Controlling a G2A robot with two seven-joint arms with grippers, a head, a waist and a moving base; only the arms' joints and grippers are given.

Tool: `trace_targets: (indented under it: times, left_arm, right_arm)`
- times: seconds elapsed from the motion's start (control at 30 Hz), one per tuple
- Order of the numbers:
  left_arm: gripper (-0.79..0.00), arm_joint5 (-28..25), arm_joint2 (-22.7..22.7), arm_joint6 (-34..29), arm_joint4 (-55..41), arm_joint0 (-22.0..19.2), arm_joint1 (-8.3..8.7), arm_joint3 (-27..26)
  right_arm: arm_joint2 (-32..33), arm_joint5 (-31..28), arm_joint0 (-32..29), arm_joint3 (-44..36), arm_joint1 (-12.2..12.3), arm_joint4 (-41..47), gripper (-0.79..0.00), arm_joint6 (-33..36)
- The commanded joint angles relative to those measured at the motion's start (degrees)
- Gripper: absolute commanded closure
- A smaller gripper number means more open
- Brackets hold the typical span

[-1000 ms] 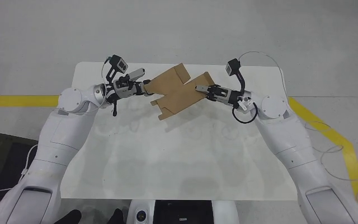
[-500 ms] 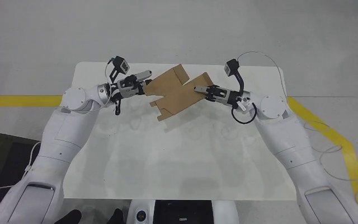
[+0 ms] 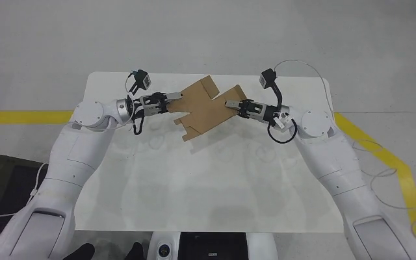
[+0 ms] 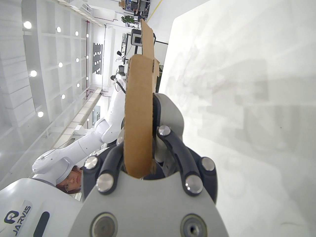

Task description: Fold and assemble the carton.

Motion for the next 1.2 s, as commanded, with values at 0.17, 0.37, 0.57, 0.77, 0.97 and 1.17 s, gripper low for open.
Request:
trace_targets:
  times: [0.17,0.37,0.57,0.77,0.97,1.17]
  left_arm:
    - [-0.028,-0.5,-0.1,-0.9,2.0,-0.2,-0.04,0.6]
    - [-0.034,-0.6,0.1,-1.6,2.8,-0.2,-0.18,0.6]
    - [-0.166,-0.4,0.2,-2.4,2.9,-0.2,-0.37,0.4]
    - [-0.117,-0.4,-0.1,-3.2,2.8,0.0,-0.45,0.1]
    - [0.0,-0.4,0.0,-3.0,3.1,0.0,-0.61,0.4]
    - [0.0,-0.5,-0.3,-3.6,2.9,-0.3,-0.72,0.5]
  right_arm:
    - [0.3,0.2,-0.1,0.0,-0.1,-0.5,0.0,0.0]
    - [0.3,0.4,-0.1,-0.2,-0.2,-0.9,0.0,0.0]
    - [0.7,0.6,-0.3,-0.1,-0.3,-1.1,0.0,-0.1]
    - [0.8,0.6,-0.4,-0.2,-0.4,-1.1,0.0,-0.1]
    - [0.8,0.4,-0.3,-0.1,-0.5,-1.3,0.0,0.1]
    - [1.7,0.7,-0.6,0.6,-0.4,-1.0,-0.785,0.2]
